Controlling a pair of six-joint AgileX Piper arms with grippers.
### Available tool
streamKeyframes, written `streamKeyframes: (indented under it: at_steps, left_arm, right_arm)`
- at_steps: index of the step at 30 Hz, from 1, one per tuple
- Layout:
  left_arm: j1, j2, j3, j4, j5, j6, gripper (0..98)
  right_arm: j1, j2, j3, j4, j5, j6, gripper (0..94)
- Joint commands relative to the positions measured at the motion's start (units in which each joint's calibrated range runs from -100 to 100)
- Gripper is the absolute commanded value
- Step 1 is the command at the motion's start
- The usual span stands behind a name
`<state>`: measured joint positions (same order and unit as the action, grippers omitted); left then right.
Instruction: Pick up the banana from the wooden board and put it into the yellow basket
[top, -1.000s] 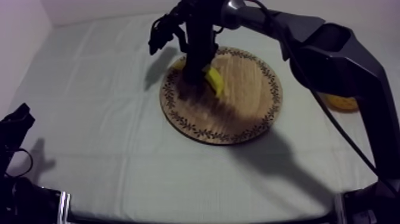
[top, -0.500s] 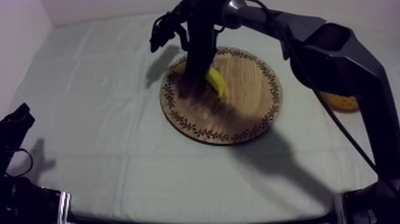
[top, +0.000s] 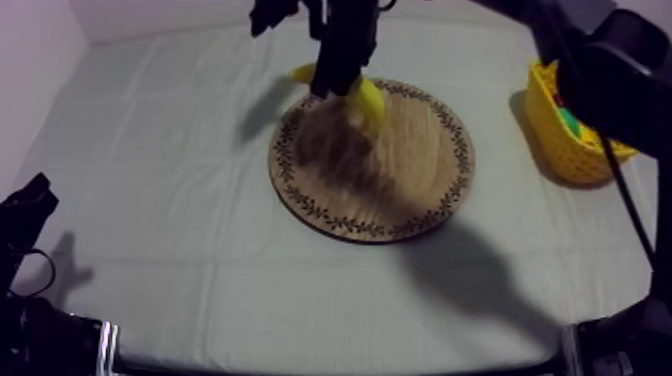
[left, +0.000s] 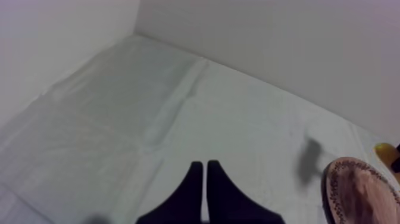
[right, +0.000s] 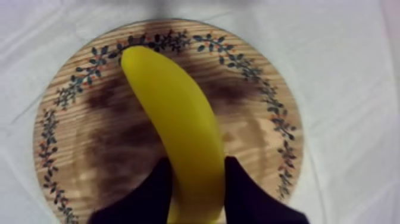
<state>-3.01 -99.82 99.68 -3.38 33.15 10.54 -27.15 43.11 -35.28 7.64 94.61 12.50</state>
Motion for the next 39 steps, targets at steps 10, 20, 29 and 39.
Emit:
streamKeyframes:
  at_steps: [10, 20, 29, 39]
  left_arm:
    - [0.0, 0.0, 0.0, 0.04, 0.0, 0.0, 0.1]
    - [0.0, 0.0, 0.0, 0.04, 0.0, 0.0, 0.1]
    - [0.0, 0.0, 0.0, 0.04, 0.0, 0.0, 0.1]
    - [0.0, 0.0, 0.0, 0.04, 0.0, 0.0, 0.1]
  right_arm:
    - [0.7, -13.1, 9.6, 0.5, 1.4, -3.3, 15.9]
    - [5.6, -18.2, 15.7, 0.9, 2.1, -6.8, 15.4]
    - [12.3, -21.4, 18.3, 1.2, 2.5, -6.9, 15.7]
    - [20.6, -23.4, 21.0, 2.1, 2.4, -5.7, 15.8]
